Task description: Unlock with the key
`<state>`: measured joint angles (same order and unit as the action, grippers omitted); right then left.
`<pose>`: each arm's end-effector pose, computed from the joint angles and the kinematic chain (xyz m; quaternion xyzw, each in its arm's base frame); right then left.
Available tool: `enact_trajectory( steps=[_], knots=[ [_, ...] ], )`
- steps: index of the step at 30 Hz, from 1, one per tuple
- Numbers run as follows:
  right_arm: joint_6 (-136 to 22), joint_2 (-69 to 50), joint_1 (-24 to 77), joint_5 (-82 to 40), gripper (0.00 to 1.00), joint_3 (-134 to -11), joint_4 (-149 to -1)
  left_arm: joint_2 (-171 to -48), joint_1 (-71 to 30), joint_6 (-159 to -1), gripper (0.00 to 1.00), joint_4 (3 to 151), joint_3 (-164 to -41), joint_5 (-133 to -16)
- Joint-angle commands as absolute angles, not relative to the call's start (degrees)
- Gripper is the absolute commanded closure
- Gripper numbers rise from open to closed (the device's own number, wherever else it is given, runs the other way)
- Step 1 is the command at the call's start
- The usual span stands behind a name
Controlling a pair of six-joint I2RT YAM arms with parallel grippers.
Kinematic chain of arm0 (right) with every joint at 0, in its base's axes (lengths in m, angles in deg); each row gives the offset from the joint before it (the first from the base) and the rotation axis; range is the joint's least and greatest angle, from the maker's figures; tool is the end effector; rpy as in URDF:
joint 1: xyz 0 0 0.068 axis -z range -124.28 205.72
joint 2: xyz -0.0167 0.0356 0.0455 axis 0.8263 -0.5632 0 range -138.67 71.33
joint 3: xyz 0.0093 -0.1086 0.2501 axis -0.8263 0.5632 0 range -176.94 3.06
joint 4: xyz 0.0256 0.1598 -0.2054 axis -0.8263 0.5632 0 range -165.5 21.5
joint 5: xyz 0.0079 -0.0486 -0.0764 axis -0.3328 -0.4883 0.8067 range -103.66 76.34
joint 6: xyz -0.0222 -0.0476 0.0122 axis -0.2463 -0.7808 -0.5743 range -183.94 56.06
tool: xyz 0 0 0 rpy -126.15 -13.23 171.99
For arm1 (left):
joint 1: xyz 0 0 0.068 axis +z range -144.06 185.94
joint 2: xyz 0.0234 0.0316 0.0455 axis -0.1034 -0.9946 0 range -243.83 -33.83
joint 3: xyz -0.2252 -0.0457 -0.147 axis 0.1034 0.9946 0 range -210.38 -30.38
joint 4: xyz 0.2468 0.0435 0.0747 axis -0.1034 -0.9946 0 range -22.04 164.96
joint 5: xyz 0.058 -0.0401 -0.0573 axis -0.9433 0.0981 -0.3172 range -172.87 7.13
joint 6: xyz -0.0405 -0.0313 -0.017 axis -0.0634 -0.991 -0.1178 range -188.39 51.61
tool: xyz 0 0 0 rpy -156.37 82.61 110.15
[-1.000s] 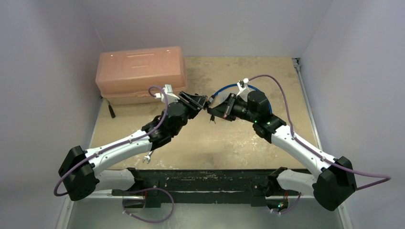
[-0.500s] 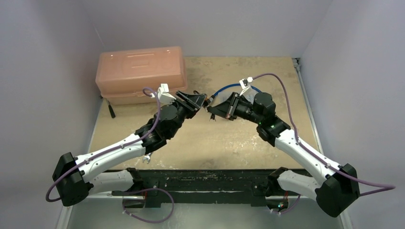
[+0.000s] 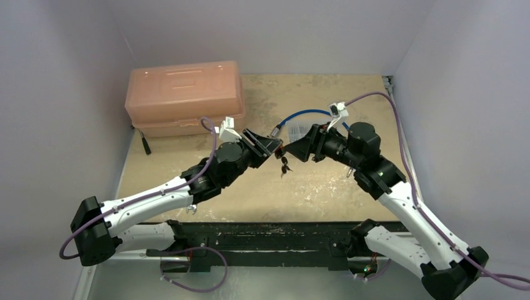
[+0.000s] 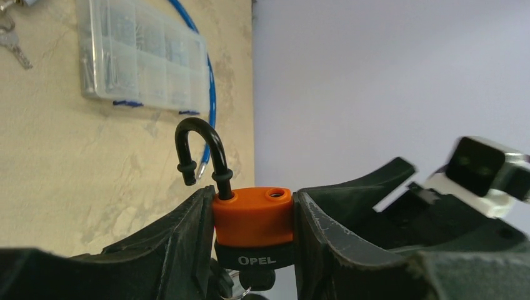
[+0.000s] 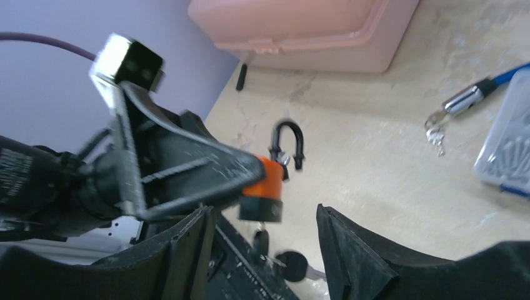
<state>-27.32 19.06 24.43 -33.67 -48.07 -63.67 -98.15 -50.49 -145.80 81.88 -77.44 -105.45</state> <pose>0.1726 0.1191 0.3533 -0.0722 0.7748 0.4553 0.4327 0.1565 -0.2112 0.3168 -0.2604 0.7177 -0.5189 0.3846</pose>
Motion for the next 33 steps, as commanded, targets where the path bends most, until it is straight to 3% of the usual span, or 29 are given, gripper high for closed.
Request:
enact_trajectory(
  steps=[1,9,22,33],
  knots=[
    [-33.09,22.32,24.97,-30.86,0.32,-52.13,-59.86,-98.93,-51.28,-149.3,1.0,81.75,-78.92,-102.44],
    [-30.73,25.36,23.79,-31.69,0.34,-48.13,-64.78,-100.55,-51.29,-153.67,1.0,81.33,-80.09,-102.82],
    [-32.32,26.26,14.07,-16.8,0.27,-44.2,-65.02,-100.64,-51.35,-157.68,1.0,82.02,-79.21,-104.53],
    [-29.74,25.41,11.07,-10.89,0.29,-40.07,-71.59,-99.76,-51.28,-158.4,1.0,82.25,-78.24,-105.01]
  ],
)
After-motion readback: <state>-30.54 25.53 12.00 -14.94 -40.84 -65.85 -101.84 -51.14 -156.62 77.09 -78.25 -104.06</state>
